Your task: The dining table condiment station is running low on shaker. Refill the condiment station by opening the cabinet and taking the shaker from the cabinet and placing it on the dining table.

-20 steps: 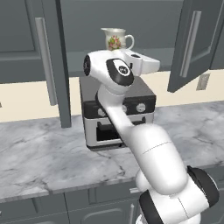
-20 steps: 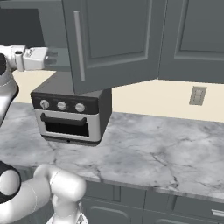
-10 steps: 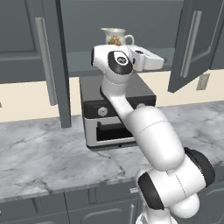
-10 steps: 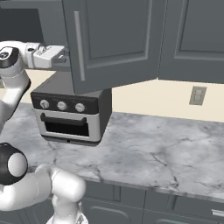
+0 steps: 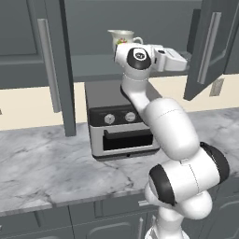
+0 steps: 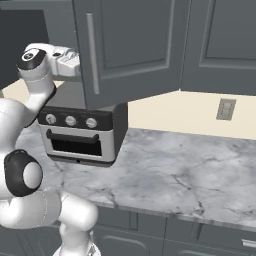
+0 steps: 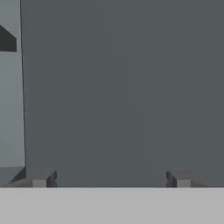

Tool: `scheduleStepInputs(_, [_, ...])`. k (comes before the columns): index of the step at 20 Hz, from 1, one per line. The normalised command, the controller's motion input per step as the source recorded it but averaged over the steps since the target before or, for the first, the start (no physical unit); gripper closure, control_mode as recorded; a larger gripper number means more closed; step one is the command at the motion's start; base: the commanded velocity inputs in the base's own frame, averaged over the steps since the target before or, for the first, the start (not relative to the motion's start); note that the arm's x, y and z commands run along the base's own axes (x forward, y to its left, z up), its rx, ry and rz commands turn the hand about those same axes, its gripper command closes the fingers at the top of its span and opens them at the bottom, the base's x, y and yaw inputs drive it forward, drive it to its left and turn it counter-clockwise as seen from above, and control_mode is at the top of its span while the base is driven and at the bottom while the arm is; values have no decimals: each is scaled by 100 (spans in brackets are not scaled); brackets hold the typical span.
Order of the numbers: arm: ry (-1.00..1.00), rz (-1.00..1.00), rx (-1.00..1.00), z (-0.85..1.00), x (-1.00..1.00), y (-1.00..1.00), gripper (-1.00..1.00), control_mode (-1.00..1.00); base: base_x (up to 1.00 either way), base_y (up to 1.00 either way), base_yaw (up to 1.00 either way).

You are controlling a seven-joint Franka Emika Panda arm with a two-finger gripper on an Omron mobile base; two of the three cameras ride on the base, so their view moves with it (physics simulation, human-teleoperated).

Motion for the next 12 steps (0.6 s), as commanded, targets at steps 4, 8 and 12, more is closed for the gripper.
scheduleStepInputs(4, [1,-23,0,1,-29,-89,-100,-100,0,0,0])
scheduleStepInputs(8, [0,-25,0,5,-53,-99,-100,-100,0,0,0])
scheduleStepInputs(12, [0,-25,1,6,-63,-100,-100,-100,0,0,0])
